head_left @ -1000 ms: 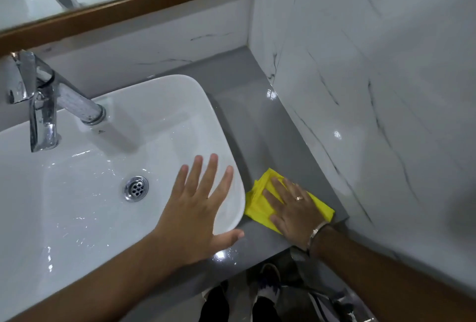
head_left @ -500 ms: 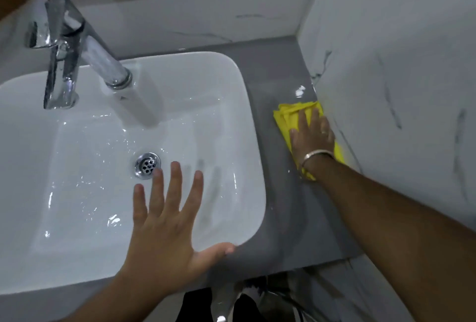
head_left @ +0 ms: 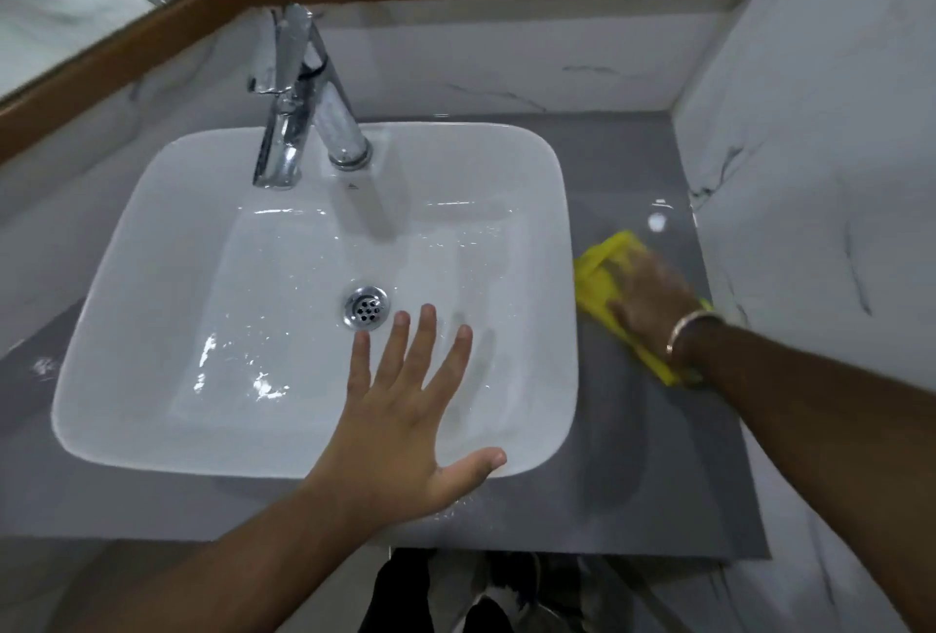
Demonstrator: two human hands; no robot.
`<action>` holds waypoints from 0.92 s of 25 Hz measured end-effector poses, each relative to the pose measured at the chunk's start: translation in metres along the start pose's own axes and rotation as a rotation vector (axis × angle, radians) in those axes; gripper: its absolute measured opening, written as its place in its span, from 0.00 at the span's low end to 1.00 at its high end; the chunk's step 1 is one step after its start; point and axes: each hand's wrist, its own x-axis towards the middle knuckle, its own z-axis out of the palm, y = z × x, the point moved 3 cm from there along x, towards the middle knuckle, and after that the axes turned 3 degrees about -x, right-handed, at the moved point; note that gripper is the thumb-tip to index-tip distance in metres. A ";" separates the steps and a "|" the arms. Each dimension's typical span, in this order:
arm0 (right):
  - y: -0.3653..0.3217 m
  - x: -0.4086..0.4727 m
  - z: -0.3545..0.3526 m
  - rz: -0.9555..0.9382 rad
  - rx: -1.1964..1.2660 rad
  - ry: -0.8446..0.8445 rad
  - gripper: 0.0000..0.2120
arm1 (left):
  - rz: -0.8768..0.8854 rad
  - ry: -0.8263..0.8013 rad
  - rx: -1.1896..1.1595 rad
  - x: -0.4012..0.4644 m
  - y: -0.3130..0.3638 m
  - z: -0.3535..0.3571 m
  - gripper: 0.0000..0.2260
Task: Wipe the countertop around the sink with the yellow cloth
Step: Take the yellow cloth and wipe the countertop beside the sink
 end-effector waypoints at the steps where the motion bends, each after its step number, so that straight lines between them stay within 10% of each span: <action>1: 0.012 0.020 -0.013 0.216 0.084 -0.033 0.30 | 0.011 0.008 0.009 0.000 0.000 0.001 0.44; 4: -0.035 -0.002 -0.008 0.335 0.134 0.051 0.31 | 0.032 0.028 0.027 0.001 -0.001 0.000 0.43; 9: -0.122 -0.172 0.042 -0.299 -0.014 0.134 0.27 | 0.037 0.036 0.038 -0.001 0.002 0.005 0.42; 14: -0.128 -0.149 0.026 0.542 0.301 0.194 0.26 | 0.011 0.062 0.067 0.000 0.003 0.004 0.42; 18: -0.242 -0.177 0.028 0.453 0.396 0.097 0.28 | 0.002 0.092 0.082 -0.003 0.002 0.004 0.40; 23: -0.181 -0.186 0.030 0.505 0.262 0.054 0.32 | 0.037 0.108 0.095 -0.010 -0.009 0.000 0.37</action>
